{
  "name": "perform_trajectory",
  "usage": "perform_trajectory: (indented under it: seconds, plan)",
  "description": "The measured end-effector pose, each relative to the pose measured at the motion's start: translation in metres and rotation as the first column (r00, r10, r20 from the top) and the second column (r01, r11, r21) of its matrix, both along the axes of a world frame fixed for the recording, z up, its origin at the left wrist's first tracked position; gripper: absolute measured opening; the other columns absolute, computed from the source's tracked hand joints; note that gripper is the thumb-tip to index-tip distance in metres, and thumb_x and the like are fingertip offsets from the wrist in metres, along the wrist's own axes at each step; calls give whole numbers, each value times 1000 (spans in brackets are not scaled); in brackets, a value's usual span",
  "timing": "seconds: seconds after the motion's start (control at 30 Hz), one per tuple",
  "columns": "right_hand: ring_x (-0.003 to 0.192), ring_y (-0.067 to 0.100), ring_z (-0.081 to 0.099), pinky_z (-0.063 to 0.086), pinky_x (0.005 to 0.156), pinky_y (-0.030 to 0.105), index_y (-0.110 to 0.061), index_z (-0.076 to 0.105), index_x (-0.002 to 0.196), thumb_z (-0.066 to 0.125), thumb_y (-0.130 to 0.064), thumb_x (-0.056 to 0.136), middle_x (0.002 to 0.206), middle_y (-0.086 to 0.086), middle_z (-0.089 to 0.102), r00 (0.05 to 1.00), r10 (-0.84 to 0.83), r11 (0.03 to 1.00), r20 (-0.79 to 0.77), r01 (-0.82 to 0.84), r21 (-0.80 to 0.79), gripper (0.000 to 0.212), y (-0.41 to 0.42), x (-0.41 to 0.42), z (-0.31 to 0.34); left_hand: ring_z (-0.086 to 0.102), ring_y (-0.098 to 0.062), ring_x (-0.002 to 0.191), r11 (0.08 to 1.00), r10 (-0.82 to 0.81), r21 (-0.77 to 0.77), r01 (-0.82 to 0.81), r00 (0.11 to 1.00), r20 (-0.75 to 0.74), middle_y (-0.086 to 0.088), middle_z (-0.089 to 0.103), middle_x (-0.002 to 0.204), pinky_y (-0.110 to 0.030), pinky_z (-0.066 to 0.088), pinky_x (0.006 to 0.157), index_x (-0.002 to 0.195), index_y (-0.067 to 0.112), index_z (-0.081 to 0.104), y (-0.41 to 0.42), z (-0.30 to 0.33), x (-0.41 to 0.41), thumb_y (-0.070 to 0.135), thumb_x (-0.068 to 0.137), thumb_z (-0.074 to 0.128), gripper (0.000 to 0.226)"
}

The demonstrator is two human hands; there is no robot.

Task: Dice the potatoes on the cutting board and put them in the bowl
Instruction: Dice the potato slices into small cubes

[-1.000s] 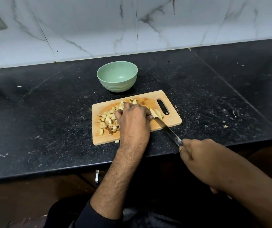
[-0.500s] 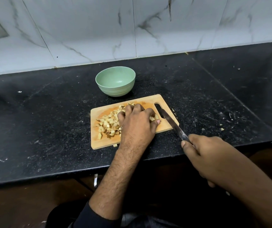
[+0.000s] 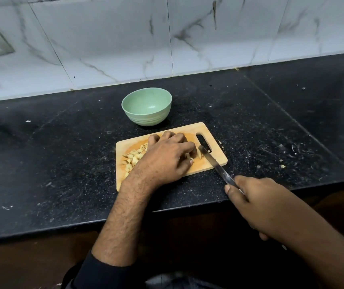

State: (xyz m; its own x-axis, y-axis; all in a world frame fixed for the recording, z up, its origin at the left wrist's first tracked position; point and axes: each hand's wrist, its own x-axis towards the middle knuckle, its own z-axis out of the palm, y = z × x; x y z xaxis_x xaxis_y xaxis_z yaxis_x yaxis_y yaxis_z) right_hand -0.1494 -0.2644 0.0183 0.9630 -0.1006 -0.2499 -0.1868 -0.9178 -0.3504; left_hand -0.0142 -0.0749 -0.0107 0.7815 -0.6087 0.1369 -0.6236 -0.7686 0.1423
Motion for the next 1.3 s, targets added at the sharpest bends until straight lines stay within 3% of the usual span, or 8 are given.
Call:
perform_trajectory:
  seconds: [0.17,0.33,0.53,0.67,0.8,1.0,1.2,1.3]
  plan:
    - [41,7,56,57,65,35,-26,48,83,32,-51,103,63,-1,60,1000,17,1000,23,-16,-11,36,2,1,-1,37,-7,118,999,-25,-22,27,998,54,19,53,107,-40,22,96,104,37,61,7,0,0,53,93,52,21]
    - [51,5,52,55,66,34,-27,47,83,32,-52,103,66,-1,58,999,29,1000,37,-29,1,35,6,6,-3,40,-4,115,987,80,-142,-71,995,60,20,59,99,-38,20,98,94,33,62,4,-3,-8,49,90,60,16]
    - [57,10,55,56,73,37,-27,45,84,30,-54,102,70,-3,59,998,8,1000,66,-6,-18,36,14,14,-7,42,-10,116,937,272,-234,-257,962,32,19,59,104,-43,25,104,107,33,56,-11,-8,-21,31,89,64,20]
    - [64,11,54,46,69,34,-27,45,86,29,-54,103,73,-6,56,995,25,995,93,-17,-95,35,21,18,-11,41,-9,115,863,378,-359,-355,926,-5,18,61,104,-34,16,98,113,32,57,-20,-13,-27,26,89,66,27]
    - [77,19,54,43,70,35,-30,54,105,28,-47,104,79,-7,56,992,54,985,111,-35,-170,31,25,20,-12,42,-8,110,808,414,-441,-391,909,-48,18,55,95,-30,13,93,109,30,61,-21,-15,-29,22,87,69,25]
    - [76,18,55,44,68,33,-32,56,120,29,-39,105,79,-7,56,993,83,983,82,-68,-168,32,28,34,-12,43,-8,105,787,430,-456,-416,900,-78,20,54,90,-34,20,97,102,32,63,-21,-16,-27,25,86,71,19]
    - [68,12,51,42,64,32,-30,53,109,26,-41,106,74,-9,52,991,91,983,100,-73,-168,30,22,14,-15,41,-9,108,759,449,-492,-427,890,-79,24,44,83,-35,15,99,101,28,65,-22,-17,-29,27,84,71,18]
    - [66,12,48,40,62,31,-32,53,107,27,-44,104,71,-10,50,989,66,984,130,-43,-171,29,20,5,-15,41,-10,112,770,461,-471,-430,886,-55,17,56,90,-40,16,104,102,28,65,-21,-19,-29,29,84,71,19]
